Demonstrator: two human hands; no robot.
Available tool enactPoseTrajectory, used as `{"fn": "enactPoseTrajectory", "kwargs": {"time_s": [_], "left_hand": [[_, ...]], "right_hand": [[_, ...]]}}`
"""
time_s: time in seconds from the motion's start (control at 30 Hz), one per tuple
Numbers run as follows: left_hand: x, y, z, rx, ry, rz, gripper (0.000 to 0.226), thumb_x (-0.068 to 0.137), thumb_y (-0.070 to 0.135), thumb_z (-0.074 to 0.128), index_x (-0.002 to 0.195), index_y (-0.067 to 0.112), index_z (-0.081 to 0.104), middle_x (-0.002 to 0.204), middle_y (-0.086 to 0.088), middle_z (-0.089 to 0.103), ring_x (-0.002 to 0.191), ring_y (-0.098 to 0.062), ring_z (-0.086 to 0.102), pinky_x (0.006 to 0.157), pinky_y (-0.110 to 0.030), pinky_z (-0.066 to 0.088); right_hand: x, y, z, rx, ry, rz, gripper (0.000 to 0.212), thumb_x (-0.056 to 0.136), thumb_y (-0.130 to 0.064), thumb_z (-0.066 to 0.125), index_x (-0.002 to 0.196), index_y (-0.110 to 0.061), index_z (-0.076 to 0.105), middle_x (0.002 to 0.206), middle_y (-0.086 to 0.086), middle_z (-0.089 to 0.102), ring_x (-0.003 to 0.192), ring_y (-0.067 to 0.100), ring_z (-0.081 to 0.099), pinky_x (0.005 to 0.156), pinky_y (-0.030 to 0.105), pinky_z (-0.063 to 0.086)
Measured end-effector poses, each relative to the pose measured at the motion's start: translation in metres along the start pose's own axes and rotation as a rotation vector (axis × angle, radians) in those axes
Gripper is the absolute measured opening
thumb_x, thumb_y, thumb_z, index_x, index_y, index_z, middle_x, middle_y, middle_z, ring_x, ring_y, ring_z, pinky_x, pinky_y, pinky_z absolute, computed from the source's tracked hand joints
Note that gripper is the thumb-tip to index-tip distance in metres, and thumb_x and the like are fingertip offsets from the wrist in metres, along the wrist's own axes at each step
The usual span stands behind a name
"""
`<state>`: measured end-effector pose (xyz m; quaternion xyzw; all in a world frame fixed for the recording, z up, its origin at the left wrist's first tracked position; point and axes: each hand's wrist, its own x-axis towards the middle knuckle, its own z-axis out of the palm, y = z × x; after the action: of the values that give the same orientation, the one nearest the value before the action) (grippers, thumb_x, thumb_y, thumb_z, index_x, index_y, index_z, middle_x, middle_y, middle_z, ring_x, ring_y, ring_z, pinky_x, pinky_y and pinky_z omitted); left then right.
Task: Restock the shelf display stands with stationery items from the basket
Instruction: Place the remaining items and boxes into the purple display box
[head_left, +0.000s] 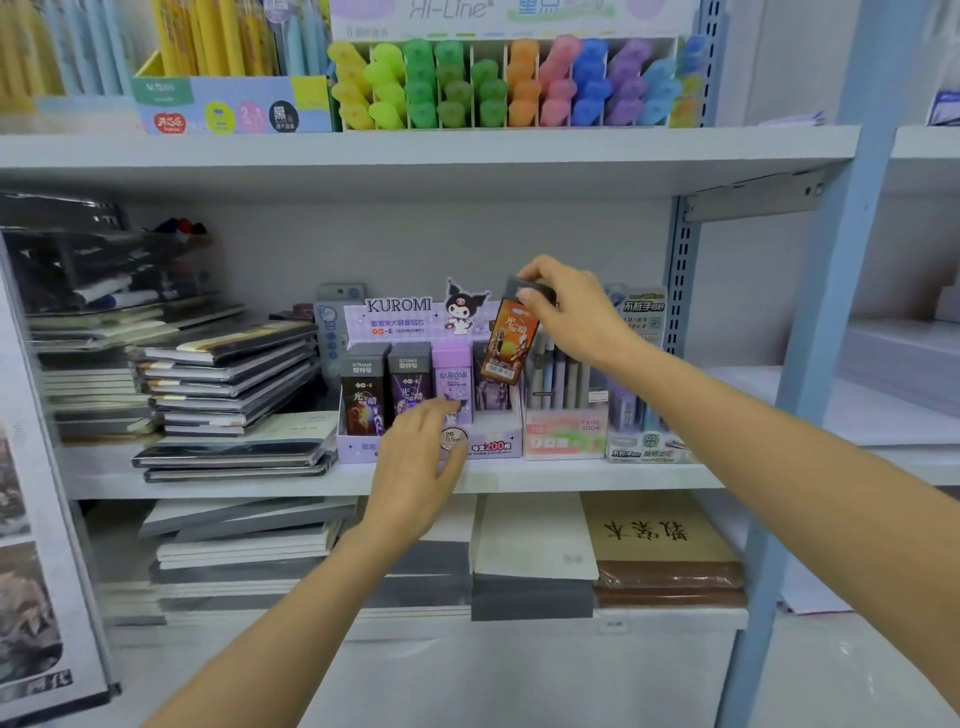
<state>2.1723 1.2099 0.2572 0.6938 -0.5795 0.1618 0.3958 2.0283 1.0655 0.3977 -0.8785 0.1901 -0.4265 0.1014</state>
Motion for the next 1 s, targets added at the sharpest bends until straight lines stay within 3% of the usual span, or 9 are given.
{"fn": "enactPoseTrajectory", "kwargs": {"time_s": [0.1, 0.17, 0.4, 0.63, 0.8, 0.87, 1.0], "left_hand": [[-0.009, -0.010, 0.009, 0.198, -0.079, 0.049, 0.053, 0.099, 0.032, 0.049, 0.148, 0.019, 0.034, 0.151, -0.001, 0.037, 0.146, -0.021, 0.021, 0.119, -0.038, 0.012], [-0.012, -0.014, 0.011, 0.240, -0.075, 0.064, 0.054, 0.099, 0.032, 0.048, 0.149, 0.022, 0.031, 0.150, 0.000, 0.040, 0.147, -0.021, 0.018, 0.121, -0.038, 0.006], [-0.014, -0.020, 0.010, 0.288, -0.070, 0.119, 0.056, 0.097, 0.029, 0.052, 0.149, 0.022, 0.033, 0.141, 0.001, 0.048, 0.145, -0.023, 0.023, 0.119, -0.042, 0.013], [-0.014, -0.021, 0.011, 0.290, -0.052, 0.140, 0.055, 0.096, 0.028, 0.054, 0.147, 0.021, 0.037, 0.138, 0.000, 0.051, 0.143, -0.024, 0.028, 0.118, -0.043, 0.018], [-0.015, -0.021, 0.010, 0.285, -0.031, 0.155, 0.055, 0.094, 0.028, 0.056, 0.146, 0.022, 0.039, 0.131, 0.001, 0.055, 0.130, -0.024, 0.042, 0.114, -0.042, 0.025], [-0.014, -0.021, 0.009, 0.296, -0.031, 0.168, 0.055, 0.095, 0.028, 0.055, 0.147, 0.022, 0.038, 0.126, 0.003, 0.056, 0.119, -0.021, 0.047, 0.111, -0.041, 0.029], [-0.015, -0.020, 0.007, 0.286, -0.055, 0.159, 0.055, 0.096, 0.030, 0.052, 0.148, 0.023, 0.036, 0.127, 0.004, 0.055, 0.118, -0.019, 0.047, 0.110, -0.038, 0.028]], "right_hand": [[0.005, 0.007, 0.013, -0.084, -0.031, 0.002, 0.017, 0.099, -0.021, 0.051, 0.113, -0.013, 0.057, 0.108, 0.009, 0.065, 0.094, 0.021, 0.059, 0.077, 0.031, 0.046], [0.005, 0.011, 0.024, -0.129, -0.028, -0.010, 0.016, 0.098, -0.021, 0.052, 0.112, -0.015, 0.058, 0.107, 0.009, 0.065, 0.094, 0.023, 0.058, 0.075, 0.029, 0.041], [0.006, 0.017, 0.057, -0.362, -0.053, -0.073, 0.016, 0.098, -0.027, 0.053, 0.109, -0.021, 0.063, 0.105, 0.001, 0.070, 0.099, 0.025, 0.061, 0.089, 0.035, 0.030], [0.018, 0.018, 0.050, -0.380, -0.187, -0.045, 0.020, 0.098, -0.030, 0.054, 0.115, -0.023, 0.063, 0.109, -0.001, 0.070, 0.103, 0.023, 0.060, 0.098, 0.035, 0.027], [0.014, 0.014, 0.062, -0.367, -0.093, -0.039, 0.022, 0.095, -0.024, 0.058, 0.117, -0.020, 0.056, 0.106, 0.001, 0.072, 0.103, 0.026, 0.061, 0.098, 0.037, 0.033], [0.012, 0.014, 0.064, -0.392, -0.042, -0.040, 0.015, 0.093, -0.019, 0.060, 0.108, -0.018, 0.061, 0.105, 0.003, 0.070, 0.102, 0.027, 0.060, 0.095, 0.037, 0.034], [0.010, 0.014, 0.062, -0.463, -0.058, -0.062, 0.015, 0.093, -0.015, 0.059, 0.100, -0.016, 0.072, 0.106, 0.003, 0.067, 0.105, 0.023, 0.057, 0.095, 0.037, 0.034]]}}
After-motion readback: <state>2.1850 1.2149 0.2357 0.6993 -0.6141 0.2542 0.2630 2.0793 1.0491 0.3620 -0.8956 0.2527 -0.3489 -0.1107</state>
